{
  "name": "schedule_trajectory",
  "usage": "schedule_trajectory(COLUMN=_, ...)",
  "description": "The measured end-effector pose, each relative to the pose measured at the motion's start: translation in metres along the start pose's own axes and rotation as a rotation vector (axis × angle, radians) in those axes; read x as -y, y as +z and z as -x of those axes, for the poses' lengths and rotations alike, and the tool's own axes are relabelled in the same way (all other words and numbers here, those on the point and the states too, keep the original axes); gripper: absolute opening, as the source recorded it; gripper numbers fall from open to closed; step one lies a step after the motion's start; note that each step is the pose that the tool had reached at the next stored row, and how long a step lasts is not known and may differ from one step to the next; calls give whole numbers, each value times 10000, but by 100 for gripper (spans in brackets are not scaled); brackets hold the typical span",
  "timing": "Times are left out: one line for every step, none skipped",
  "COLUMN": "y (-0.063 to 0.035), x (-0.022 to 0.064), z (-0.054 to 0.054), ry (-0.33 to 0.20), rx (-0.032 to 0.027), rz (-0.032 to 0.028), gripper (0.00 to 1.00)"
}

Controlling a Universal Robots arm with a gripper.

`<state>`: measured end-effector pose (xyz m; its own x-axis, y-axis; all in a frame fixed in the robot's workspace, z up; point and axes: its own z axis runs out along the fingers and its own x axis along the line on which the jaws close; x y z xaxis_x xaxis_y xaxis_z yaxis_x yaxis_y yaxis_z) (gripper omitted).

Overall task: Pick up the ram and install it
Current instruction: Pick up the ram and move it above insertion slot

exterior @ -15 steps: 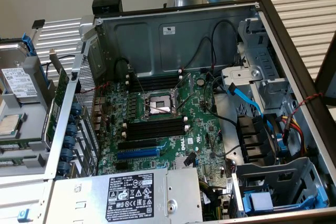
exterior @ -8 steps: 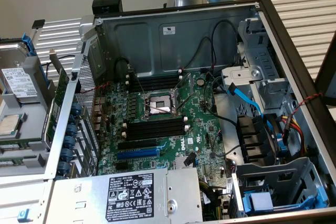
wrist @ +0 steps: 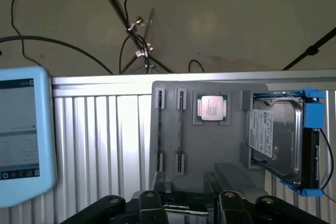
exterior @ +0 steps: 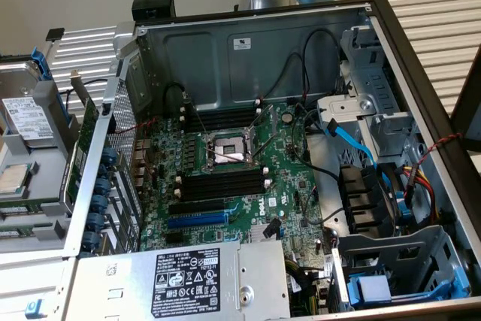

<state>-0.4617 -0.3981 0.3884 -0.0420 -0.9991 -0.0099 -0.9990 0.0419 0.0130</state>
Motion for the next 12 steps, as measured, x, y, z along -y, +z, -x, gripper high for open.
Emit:
schedule_trajectory(y=16, x=0, z=0, ry=0, rx=-1, rz=1, gripper=42)
schedule_trajectory(y=33, x=1, z=0, ry=0, rx=-1, rz=2, gripper=42)
schedule_trajectory(y=52, x=1, z=-1, ry=0, rx=-2, rz=2, gripper=42)
schedule_trajectory(y=70, x=1, z=-1, ry=0, rx=-2, rz=4, gripper=42)
schedule_trajectory(y=88, x=1, z=-1, ry=0, rx=-2, rz=4, gripper=42)
schedule_trajectory(y=106, x=2, z=-2, ry=0, rx=-3, rz=5, gripper=42)
schedule_trajectory(y=124, x=3, z=-6, ry=0, rx=-2, rz=6, gripper=42)
schedule_trajectory(y=142, x=3, z=-14, ry=0, rx=-3, rz=11, gripper=42)
schedule_trajectory(y=157, x=3, z=-33, ry=1, rx=-3, rz=22, gripper=42)
schedule_trajectory(y=170, x=5, z=-58, ry=1, rx=0, rz=38, gripper=42)
schedule_trajectory(y=183, x=6, z=-86, ry=1, rx=7, rz=57, gripper=42)
schedule_trajectory(y=197, x=8, z=-111, ry=0, rx=11, rz=80, gripper=42)
